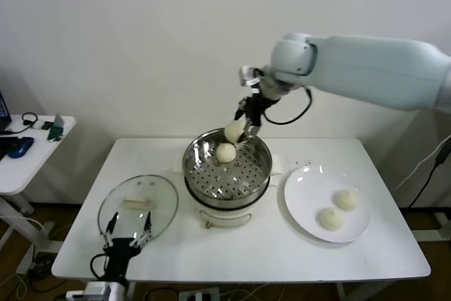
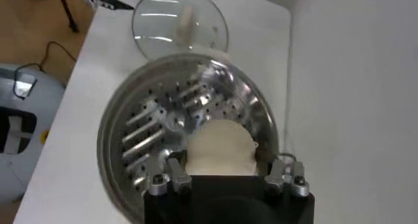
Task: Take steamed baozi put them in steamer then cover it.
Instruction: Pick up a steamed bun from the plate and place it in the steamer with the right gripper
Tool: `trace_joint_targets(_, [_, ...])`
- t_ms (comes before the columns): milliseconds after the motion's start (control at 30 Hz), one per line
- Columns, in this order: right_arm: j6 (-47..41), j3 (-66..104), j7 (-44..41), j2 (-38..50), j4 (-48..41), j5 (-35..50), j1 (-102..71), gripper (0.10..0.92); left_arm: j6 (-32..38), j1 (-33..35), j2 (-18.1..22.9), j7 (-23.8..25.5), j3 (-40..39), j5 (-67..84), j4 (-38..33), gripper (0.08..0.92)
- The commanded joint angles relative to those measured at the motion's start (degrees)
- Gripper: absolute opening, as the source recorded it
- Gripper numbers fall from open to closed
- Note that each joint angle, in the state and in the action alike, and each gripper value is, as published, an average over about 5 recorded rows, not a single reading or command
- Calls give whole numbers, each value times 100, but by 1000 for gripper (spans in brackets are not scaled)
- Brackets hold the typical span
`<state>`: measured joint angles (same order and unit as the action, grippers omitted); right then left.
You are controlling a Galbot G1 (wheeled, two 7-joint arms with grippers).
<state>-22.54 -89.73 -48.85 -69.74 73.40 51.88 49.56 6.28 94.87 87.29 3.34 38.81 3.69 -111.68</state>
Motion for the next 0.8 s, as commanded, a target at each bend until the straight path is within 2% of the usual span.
trace_joint_targets(33, [-108,156,225,-1189,-883,-227,-1109,696,-2,5,0,0,15,-4,-14,823])
trace_joint_targets(433, [-47,221,333,-1416,-1530,-787,-1799,696,89,40,-19,-17,-3,12,137,823])
trace_joint_targets(800, [-71,238,387,-1354,-1541,-928,-1907,698,148,95,-40,-22,-31,6,170,823])
